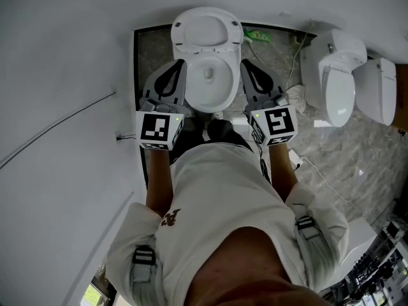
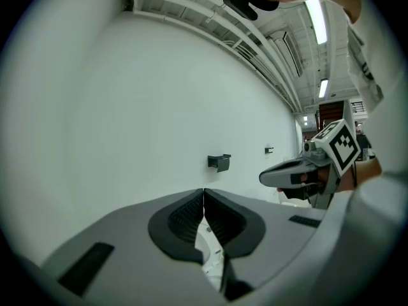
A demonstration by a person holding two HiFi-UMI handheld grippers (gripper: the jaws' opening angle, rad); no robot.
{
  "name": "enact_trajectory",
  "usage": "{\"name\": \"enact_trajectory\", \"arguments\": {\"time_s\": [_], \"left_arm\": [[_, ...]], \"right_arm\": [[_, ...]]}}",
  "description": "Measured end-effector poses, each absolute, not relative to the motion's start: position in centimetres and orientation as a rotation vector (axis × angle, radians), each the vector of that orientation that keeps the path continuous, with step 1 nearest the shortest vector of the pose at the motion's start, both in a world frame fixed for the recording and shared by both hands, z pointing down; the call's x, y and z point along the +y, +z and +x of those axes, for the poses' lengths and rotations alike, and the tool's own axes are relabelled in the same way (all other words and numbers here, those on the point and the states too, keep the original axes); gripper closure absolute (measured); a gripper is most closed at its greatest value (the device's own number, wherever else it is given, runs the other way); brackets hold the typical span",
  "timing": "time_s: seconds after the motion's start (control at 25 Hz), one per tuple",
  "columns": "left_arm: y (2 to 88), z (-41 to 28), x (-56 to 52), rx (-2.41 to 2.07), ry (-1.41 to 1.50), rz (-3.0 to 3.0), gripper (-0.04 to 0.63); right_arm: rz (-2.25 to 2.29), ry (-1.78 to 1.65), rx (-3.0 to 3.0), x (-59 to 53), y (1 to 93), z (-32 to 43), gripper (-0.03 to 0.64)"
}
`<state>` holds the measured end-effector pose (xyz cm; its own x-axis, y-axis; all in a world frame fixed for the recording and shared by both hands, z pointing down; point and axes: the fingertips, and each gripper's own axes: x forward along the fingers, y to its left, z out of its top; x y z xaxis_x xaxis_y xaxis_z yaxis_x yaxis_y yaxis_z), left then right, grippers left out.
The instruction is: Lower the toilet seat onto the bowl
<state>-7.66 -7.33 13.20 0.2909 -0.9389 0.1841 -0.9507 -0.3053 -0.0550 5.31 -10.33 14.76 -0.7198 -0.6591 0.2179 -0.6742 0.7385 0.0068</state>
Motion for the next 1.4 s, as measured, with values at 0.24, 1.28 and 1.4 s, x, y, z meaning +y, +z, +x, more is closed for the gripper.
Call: {"name": "enact_trajectory", "arguments": {"time_s": [0.24, 1.28, 1.4], "left_arm": [[14.9, -10.5, -9.4, -1.784, 0.275, 2.476, 0.571], [23.1, -17.0, -20.5, -1.344, 0.352, 2.633, 0.571], [24.2, -17.3, -21.5, -1.313, 0.371, 2.646, 0.571]], "right_arm": [[1.086, 0.097, -2.681, -12.1, 16.4, 3.1, 0.594], [1.351, 0.225, -2.431, -19.5, 24.0, -4.2, 0.594], [1.378, 0.232, -2.402, -20.1, 24.9, -4.3, 0.594]]}}
